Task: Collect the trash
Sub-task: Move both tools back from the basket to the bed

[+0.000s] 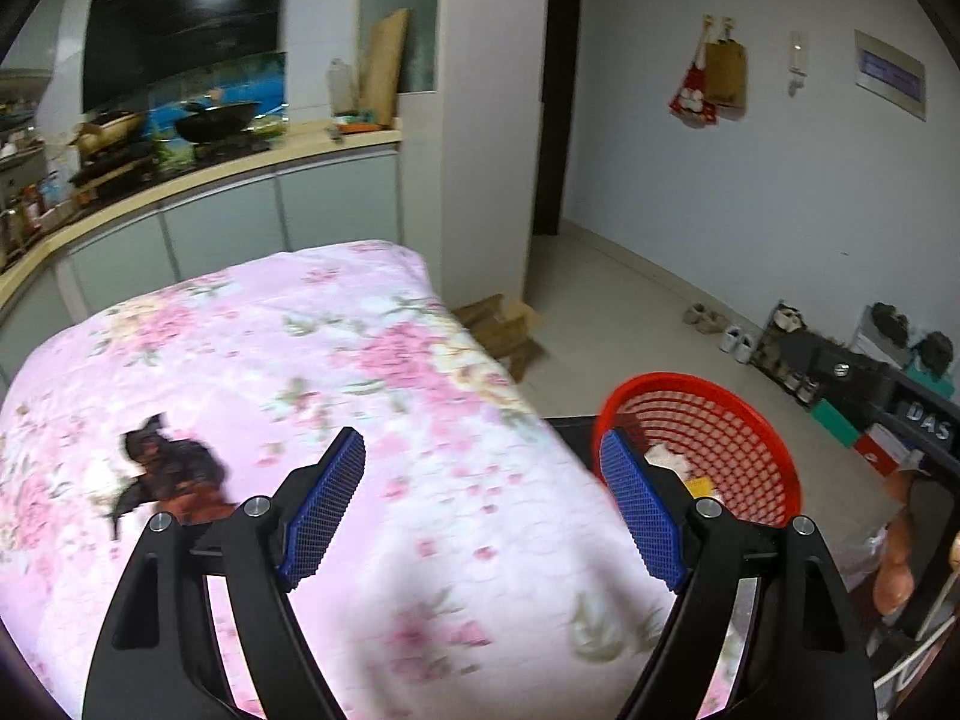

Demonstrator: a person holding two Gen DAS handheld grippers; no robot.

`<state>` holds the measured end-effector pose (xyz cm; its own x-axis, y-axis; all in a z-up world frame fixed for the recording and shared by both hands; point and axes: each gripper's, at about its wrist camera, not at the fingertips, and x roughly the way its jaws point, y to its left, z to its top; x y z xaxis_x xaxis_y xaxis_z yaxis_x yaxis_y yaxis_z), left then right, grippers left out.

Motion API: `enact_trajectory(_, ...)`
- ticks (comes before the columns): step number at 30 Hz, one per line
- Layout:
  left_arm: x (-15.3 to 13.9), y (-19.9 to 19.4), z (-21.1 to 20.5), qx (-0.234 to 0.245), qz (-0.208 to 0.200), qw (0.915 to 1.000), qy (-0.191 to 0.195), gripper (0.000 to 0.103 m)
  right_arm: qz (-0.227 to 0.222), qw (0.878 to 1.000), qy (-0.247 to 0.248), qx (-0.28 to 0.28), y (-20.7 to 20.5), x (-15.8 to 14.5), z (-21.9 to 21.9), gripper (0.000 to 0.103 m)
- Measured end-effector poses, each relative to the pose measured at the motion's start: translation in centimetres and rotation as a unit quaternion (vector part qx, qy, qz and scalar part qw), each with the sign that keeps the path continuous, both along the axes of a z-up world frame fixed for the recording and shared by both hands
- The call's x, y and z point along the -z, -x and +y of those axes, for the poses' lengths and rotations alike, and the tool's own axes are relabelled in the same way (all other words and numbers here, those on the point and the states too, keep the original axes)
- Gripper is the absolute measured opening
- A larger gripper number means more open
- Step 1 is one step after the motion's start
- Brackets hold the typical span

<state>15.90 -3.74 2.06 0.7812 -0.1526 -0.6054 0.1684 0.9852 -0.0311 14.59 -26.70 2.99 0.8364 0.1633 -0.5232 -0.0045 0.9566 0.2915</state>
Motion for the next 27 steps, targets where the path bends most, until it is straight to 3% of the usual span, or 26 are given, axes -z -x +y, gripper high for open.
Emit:
enact_trajectory(18, -1.4, 3.0, 14.0, -0.109, 0.004, 0.9938, 0.021, 0.079, -0.017, 0.995, 0.029, -0.096, 2.0, -0.9, 10.2, 0.082)
enact_trajectory(23, -1.9, 3.3, 19.4, -0.158, 0.001, 0.9864, 0.044, 0.079, -0.012, 0.992, 0.039, -0.118, 2.2, -0.8, 13.2, 0.082)
enact_trajectory(27, -1.4, 2.8, 24.9, -0.215, 0.007, 0.9725, 0.09, 0.079, -0.007, 0.99, 0.043, -0.132, 2.2, -0.6, 14.9, 0.082)
